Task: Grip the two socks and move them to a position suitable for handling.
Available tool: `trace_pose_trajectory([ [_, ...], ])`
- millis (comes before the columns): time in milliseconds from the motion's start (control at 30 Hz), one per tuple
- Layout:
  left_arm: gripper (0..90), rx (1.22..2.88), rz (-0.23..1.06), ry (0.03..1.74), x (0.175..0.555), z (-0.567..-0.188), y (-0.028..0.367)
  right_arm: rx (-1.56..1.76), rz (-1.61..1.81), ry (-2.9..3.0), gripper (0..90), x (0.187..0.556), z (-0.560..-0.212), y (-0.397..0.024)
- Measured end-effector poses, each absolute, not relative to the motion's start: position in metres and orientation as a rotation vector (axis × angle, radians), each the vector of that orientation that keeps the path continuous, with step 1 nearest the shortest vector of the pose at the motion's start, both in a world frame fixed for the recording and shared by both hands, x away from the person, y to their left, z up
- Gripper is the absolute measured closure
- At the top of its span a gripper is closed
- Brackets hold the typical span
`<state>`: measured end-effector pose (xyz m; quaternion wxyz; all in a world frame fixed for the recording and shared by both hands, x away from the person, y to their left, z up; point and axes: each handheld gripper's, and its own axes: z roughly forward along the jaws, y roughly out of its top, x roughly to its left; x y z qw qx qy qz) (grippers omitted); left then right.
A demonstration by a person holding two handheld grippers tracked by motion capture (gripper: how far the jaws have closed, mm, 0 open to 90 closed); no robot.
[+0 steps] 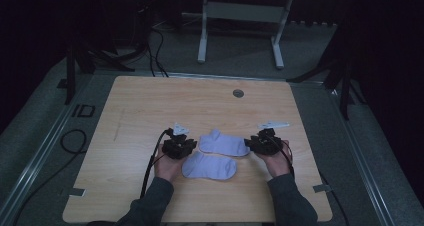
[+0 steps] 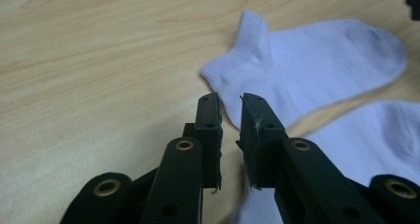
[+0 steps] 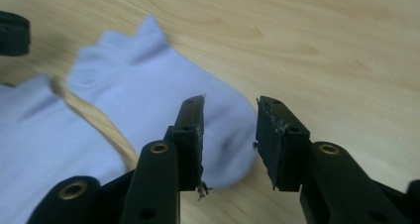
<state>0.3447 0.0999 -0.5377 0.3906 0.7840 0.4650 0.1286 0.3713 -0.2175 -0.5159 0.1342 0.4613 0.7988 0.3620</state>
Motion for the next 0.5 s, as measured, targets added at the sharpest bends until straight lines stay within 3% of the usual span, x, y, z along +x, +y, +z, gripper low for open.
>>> trace_pose_trajectory([
  [367, 74.3, 2.005, 0.315, 1.169, 0.323, -0.537, 0.123, 1.172, 1.037, 2.458, 59.7, 0.384, -0.513, -0.174],
  [500, 73.7, 2.007, 0.319, 1.185, 0.319, -0.537, 0.133, 1.119, 1.097, 2.539, 62.6, 0.390, -0.515, -0.158],
])
